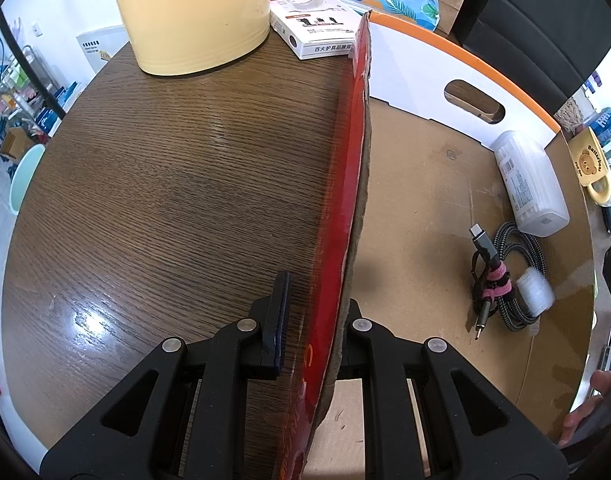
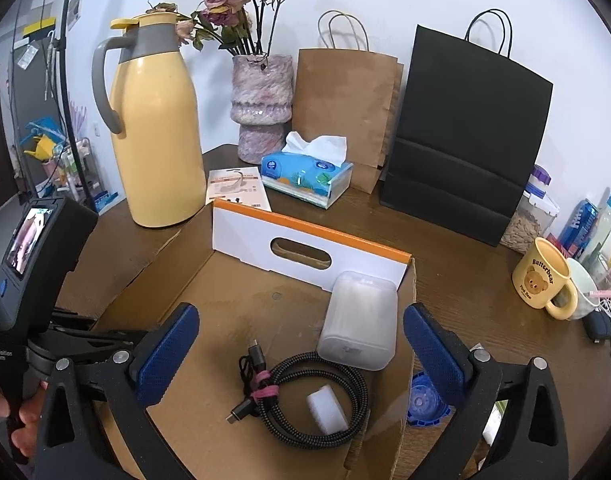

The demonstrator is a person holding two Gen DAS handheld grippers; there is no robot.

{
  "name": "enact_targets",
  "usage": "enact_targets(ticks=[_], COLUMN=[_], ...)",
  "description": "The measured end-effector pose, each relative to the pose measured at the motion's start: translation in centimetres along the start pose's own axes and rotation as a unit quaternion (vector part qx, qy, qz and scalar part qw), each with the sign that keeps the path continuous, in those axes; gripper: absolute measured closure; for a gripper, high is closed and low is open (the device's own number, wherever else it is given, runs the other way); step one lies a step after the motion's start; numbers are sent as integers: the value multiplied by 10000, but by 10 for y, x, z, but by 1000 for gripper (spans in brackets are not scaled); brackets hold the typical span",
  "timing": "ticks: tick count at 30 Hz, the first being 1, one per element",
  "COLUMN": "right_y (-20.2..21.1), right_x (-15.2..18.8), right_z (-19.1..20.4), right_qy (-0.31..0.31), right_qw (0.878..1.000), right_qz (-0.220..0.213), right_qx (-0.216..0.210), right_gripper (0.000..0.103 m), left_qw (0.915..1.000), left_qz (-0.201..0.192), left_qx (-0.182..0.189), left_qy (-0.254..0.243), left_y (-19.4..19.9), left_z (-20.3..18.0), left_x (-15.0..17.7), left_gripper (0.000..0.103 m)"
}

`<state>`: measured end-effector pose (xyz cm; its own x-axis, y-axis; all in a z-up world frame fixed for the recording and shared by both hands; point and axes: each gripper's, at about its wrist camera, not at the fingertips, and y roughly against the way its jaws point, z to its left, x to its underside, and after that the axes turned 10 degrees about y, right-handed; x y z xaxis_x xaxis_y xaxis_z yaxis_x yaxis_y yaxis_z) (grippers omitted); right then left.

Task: Organize rigid objects
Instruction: 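Carry the white cap into the box and open the right gripper, then move the right gripper to the green spray bottle and grasp it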

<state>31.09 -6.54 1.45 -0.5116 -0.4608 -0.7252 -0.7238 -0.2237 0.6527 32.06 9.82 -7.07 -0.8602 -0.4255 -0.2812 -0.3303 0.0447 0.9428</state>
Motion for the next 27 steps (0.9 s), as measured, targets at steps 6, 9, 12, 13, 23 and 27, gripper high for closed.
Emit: enact_targets(ticks=[6, 9, 12, 13, 23, 27], right_y=[2, 4, 8, 10, 36, 49], right_x=[1, 1, 0, 0, 3, 10], right_z=[0, -1, -2, -3, -17, -30], right_qy=[-14, -45, -88, -107, -216, -259], right_qw=[10000, 9999, 9998, 9998, 9986, 9980], right_qz=[-40, -96, -165, -193, -472, -551], right_qx=[-8, -14, -30, -33, 53, 184], right_gripper=[0, 0, 0, 0, 0, 0], left_qw=[10000, 10000, 10000, 10000, 10000, 10000], left_qz=[-2, 5, 5, 6, -18, -23], left_qx=[0, 3, 5, 1, -18, -28], left_qy=[-3, 4, 1, 3, -11, -9], left_y=[0, 0, 0, 0, 1, 2], left_z=[0, 0, 1, 1, 2, 2], left_x=[0, 0, -1, -1, -2, -1], left_gripper=[92, 92, 92, 92, 92, 92])
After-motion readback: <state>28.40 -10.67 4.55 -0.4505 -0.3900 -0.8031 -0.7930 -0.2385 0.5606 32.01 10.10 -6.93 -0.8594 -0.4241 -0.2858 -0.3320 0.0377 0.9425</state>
